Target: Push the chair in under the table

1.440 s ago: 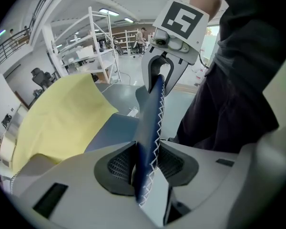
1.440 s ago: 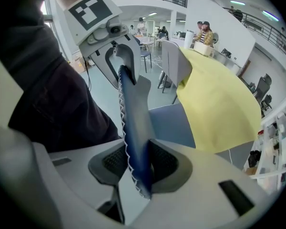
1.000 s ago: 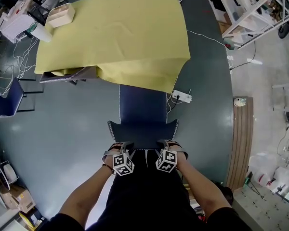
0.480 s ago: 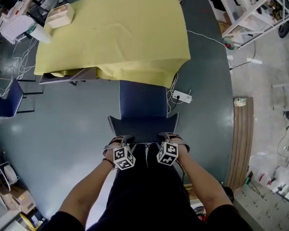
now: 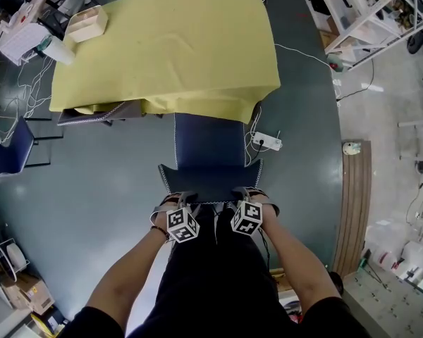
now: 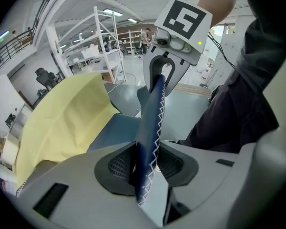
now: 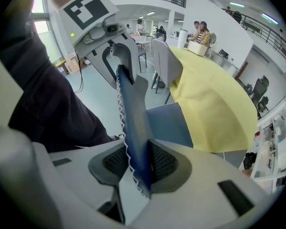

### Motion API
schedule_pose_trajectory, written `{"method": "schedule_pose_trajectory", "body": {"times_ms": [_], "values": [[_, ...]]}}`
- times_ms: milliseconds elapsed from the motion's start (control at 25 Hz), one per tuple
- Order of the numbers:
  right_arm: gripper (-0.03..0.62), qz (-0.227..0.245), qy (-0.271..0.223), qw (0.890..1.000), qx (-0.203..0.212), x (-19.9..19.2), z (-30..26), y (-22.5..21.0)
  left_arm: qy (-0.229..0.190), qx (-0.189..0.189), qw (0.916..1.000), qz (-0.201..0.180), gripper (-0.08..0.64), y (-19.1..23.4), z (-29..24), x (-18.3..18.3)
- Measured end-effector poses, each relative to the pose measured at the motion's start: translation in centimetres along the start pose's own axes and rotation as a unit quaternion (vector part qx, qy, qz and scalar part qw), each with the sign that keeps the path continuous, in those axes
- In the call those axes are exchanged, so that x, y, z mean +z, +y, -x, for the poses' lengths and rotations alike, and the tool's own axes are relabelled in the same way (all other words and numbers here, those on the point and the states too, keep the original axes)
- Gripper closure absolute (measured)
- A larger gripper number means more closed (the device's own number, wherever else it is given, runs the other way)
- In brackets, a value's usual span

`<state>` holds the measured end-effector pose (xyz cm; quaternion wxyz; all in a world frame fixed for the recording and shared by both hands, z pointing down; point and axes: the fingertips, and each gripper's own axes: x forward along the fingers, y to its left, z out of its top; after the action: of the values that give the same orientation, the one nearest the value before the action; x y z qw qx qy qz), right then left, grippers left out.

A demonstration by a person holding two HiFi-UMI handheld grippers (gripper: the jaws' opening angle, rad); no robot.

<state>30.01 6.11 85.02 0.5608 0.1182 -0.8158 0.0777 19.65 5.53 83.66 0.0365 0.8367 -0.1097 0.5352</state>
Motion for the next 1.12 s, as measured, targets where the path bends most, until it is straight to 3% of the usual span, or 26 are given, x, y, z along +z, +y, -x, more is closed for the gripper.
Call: {"method": "schedule_pose_trajectory", "body": {"times_ms": [1120], "values": [[0.476,-0.01,0.003,1.0,-0.028,3.2,-1.4,-6.2,-0.005,0.004,0.9998,-0.016,0.434,7.1,-0.5,-0.3]]}}
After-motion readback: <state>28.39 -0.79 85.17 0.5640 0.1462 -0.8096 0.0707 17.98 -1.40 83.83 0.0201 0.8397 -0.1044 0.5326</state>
